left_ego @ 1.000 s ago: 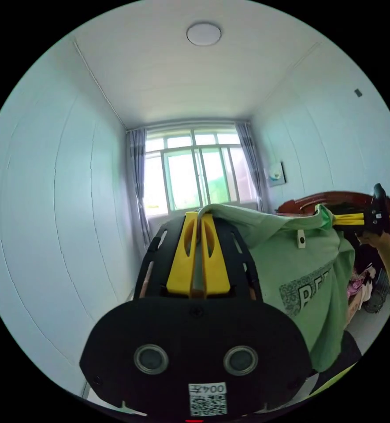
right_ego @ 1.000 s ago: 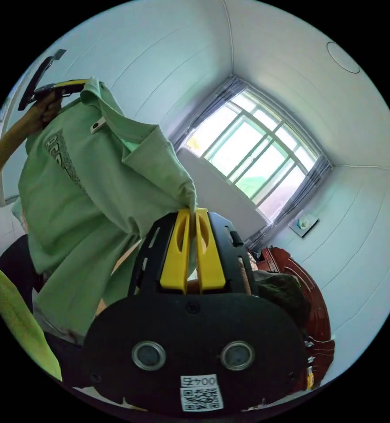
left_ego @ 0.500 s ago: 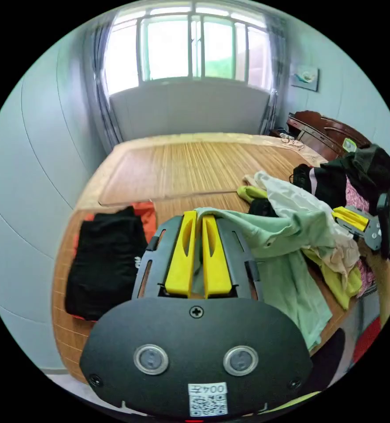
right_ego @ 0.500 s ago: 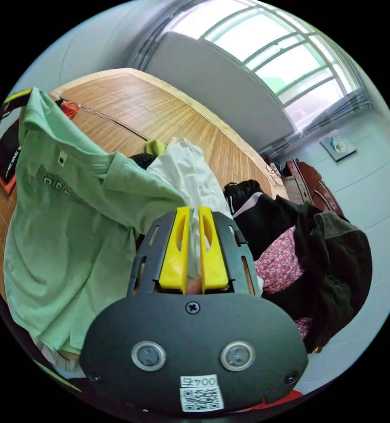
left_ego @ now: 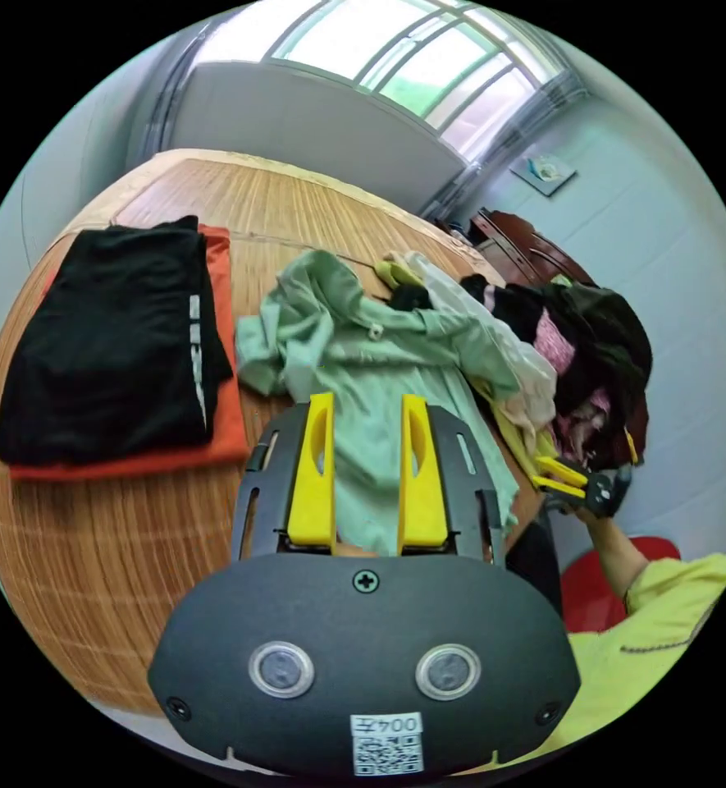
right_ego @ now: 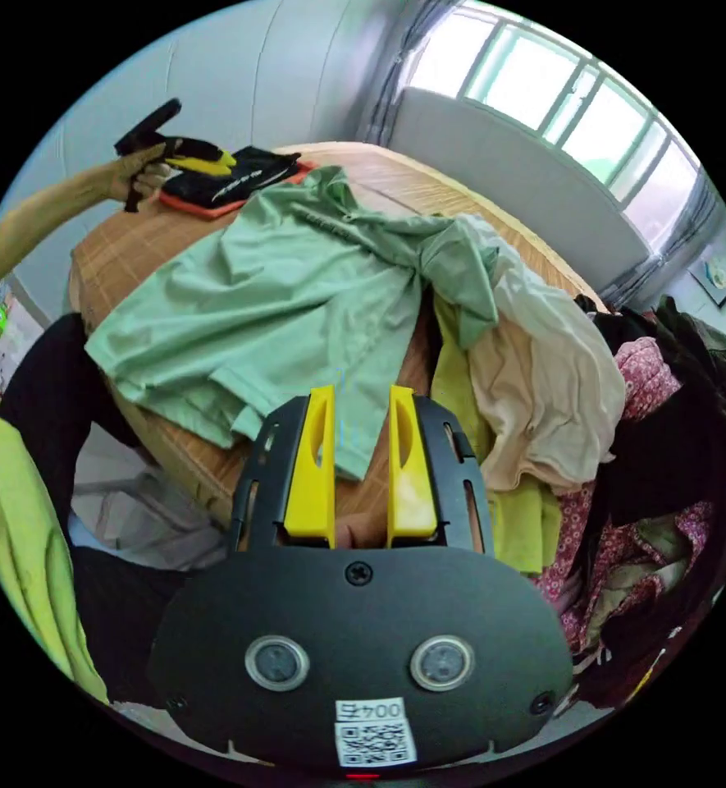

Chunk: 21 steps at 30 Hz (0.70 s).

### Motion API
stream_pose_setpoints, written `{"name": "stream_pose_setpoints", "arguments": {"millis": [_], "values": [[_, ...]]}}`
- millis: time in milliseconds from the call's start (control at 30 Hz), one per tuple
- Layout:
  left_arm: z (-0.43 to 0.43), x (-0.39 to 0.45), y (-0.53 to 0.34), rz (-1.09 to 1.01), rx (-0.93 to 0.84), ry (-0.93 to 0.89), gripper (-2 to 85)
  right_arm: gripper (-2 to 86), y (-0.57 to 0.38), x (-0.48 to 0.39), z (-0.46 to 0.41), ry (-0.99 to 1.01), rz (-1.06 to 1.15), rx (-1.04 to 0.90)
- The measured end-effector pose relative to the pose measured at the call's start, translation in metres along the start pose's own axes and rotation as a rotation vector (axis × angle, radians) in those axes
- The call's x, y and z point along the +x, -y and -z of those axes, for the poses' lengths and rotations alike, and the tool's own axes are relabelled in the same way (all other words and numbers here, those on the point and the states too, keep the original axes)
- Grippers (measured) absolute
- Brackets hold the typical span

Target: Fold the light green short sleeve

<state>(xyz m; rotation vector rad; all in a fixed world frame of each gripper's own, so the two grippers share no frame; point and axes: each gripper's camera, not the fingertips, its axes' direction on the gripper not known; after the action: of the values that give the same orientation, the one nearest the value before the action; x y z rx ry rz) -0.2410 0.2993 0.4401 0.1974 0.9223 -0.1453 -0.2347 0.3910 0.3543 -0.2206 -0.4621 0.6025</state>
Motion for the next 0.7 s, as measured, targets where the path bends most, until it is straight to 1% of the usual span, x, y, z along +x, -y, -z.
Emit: {"name": "stream_pose_setpoints", "arguments": {"millis": [33, 100, 200, 300, 367, 467, 533, 600, 700], "values": [[0.002, 0.006, -0.016, -0.009, -0.013, -0.01, 11.5, 10.6, -0.008, -0.015, -0.007, -0.031, 0.057, -0.028], [0.009, 0.029, -0.08, -0.034, -0.029, -0.011, 11.5, 10.8, -0.014, -0.032, -0.015, -0.096, 0.12, -0.052], [0.013, 0.048, -0.139, -0.001, -0.006, 0.014, 11.5, 9.6, -0.01, -0.036, -0.021, -0.126, 0.109, -0.034], [0.002, 0.057, -0.17, 0.064, 0.009, -0.024, 11.5, 9.2, -0.002, -0.035, -0.029, -0.139, 0.11, -0.04], [-0.011, 0.066, -0.175, 0.057, -0.025, -0.02, 11.8, 7.9, 0.001, -0.036, -0.037, -0.153, 0.124, -0.068], [-0.031, 0.087, -0.174, -0.023, -0.064, 0.062, 12.3, 2.2, 0.006, -0.022, -0.04, -0.212, 0.045, -0.097], [-0.045, 0.101, -0.171, -0.093, -0.095, 0.124, 12.7, 0.7, 0.009, 0.005, -0.024, -0.23, -0.086, -0.056], [-0.061, 0.118, -0.167, -0.168, -0.126, 0.241, 13.1, 0.2, 0.007, 0.032, -0.01, -0.241, -0.198, -0.024], [-0.074, 0.126, -0.162, -0.169, -0.138, 0.253, 13.0, -0.3, -0.005, 0.075, 0.003, -0.306, -0.373, -0.007]]}}
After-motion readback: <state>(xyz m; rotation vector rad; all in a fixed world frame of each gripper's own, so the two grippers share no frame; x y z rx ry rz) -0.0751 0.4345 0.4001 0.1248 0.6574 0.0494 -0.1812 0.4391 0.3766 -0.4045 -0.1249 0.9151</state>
